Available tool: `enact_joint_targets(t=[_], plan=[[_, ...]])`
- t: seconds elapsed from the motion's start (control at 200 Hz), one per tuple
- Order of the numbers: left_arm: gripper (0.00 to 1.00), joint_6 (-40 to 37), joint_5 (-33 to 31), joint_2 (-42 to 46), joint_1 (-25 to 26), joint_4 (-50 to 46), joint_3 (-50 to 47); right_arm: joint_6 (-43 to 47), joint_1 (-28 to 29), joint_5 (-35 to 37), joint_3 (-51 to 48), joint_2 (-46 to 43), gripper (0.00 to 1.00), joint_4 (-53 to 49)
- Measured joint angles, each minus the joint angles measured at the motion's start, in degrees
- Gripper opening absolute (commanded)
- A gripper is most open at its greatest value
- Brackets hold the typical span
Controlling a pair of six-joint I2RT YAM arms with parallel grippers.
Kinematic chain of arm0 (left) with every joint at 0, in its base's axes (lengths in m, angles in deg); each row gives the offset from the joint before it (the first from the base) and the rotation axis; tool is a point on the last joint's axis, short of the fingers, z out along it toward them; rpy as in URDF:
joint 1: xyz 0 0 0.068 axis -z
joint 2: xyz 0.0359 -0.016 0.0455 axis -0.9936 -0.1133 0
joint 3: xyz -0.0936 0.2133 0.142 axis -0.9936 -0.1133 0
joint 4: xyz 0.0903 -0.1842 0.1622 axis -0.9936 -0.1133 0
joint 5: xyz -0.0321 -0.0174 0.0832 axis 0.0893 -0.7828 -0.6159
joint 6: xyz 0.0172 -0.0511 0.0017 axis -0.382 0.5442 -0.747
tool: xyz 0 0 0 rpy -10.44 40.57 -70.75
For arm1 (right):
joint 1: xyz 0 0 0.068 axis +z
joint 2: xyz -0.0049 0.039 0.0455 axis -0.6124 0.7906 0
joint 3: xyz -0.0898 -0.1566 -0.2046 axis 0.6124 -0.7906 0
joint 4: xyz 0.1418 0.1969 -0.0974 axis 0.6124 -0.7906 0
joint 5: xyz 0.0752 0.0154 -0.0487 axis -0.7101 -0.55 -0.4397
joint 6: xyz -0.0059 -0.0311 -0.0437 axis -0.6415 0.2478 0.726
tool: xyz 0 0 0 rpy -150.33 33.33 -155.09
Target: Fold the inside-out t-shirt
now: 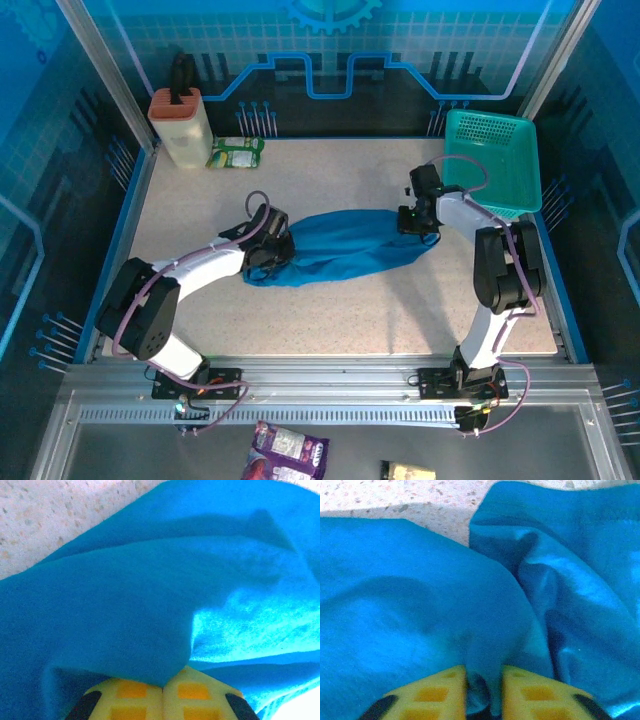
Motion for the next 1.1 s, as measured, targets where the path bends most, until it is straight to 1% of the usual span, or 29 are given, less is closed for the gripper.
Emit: enact_joint_targets(t=[0.035, 0.18, 0.255, 0.35, 0.495, 0.57, 0.715, 0.8, 0.881, 0.951, 1.026, 1.096], plan=[[0.00, -0.20, 0.00, 0.35, -0.33, -0.04, 0.26, 0.02, 0.00, 0.02, 0.00, 0.00, 0.00, 0.02], [0.00, -1.73, 0.42, 4.07, -1.70, -0.83, 1.79, 0.50, 0.00, 0.24, -0.35, -0.92, 0.00, 0.07], [0.00, -2.71, 1.03, 7.04, -2.45, -1.77, 3.39, 0.50, 0.00, 0.44, -1.31, -4.17, 0.00, -0.20], [0.00, -4.07, 1.99, 10.71, -3.43, -3.61, 6.45, 0.50, 0.00, 1.14, -1.97, -11.28, 0.00, -1.07], [0.00, -6.12, 3.30, 16.81, -4.24, -6.10, 10.95, 0.55, 0.00, 1.92, -1.44, -25.77, 0.00, -1.68], [0.00, -7.21, 3.93, 20.52, -4.28, -6.88, 12.13, 1.22, 0.20, 3.48, 0.09, -32.76, 0.00, -2.71], [0.00, -9.01, 4.52, 28.00, -4.28, -7.32, 13.62, 2.82, 1.18, 5.55, 3.74, -43.60, 0.00, -3.74], [0.00, -10.05, 4.50, 31.54, -4.28, -7.30, 14.95, 3.78, 1.49, 5.53, 6.36, -48.06, 0.00, -3.93], [0.00, -11.04, 4.48, 33.83, -4.28, -7.43, 16.44, 4.33, 1.57, 4.59, 8.98, -50.14, 0.00, -4.00], [0.00, -12.04, 4.24, 34.12, -4.28, -7.76, 18.05, 4.59, 1.64, 3.41, 11.06, -50.36, 0.00, -4.04], [0.00, -13.05, 3.85, 32.44, -4.70, -9.01, 19.82, 4.61, 1.79, 2.91, 13.18, -48.68, 0.00, -4.11], [0.00, -13.57, 4.20, 28.87, -6.49, -10.45, 21.14, 4.61, 1.81, 3.17, 14.73, -45.22, 0.00, -4.66]])
